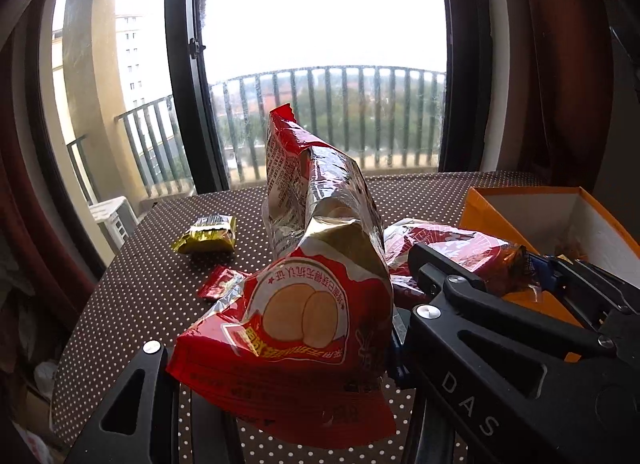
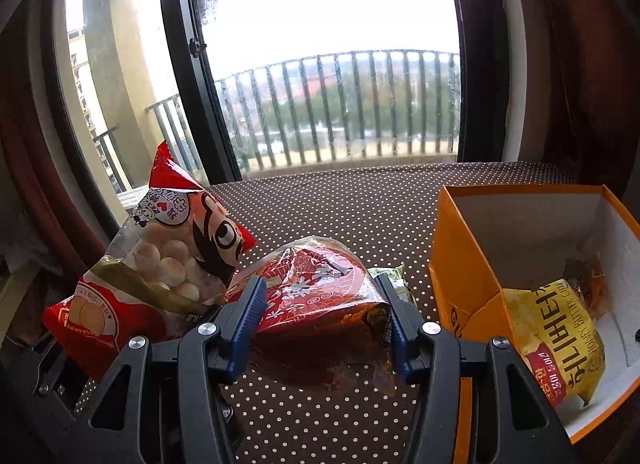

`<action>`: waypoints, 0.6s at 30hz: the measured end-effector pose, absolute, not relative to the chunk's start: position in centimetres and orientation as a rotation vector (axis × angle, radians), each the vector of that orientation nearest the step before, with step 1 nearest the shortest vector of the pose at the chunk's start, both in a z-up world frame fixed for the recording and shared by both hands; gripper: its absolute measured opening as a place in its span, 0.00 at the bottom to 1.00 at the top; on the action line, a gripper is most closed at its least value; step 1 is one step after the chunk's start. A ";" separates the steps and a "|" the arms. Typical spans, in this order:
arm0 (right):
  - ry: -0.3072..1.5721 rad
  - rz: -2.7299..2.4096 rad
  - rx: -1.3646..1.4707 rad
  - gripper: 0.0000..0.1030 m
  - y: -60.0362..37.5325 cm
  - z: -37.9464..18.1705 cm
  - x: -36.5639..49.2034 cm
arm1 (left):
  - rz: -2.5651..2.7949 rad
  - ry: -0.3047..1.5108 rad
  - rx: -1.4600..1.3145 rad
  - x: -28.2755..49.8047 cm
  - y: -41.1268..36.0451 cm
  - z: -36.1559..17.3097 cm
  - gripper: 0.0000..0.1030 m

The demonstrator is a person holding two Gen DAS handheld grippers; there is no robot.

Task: Organize snacks
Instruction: 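Lift and carry both red bags over the orange box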

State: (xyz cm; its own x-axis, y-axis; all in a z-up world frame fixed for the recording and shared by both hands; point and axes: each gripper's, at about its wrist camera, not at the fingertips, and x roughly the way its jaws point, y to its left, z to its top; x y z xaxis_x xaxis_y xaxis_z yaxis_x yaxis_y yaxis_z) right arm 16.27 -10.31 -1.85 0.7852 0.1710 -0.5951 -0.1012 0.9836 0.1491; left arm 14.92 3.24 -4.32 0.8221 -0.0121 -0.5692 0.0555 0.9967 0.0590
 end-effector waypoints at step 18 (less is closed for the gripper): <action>0.527 0.120 0.095 0.56 -13.5 1.2 12.4 | -0.091 0.480 0.073 12.6 -0.3 -0.2 0.46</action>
State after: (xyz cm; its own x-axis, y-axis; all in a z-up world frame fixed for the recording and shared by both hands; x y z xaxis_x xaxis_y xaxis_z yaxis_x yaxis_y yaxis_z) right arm 12.44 -13.48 1.16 0.8576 0.1389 -0.4952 -0.0902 0.9885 0.1211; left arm 12.62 -0.33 -0.24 0.8829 -0.0704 -0.4643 0.1048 0.9933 0.0487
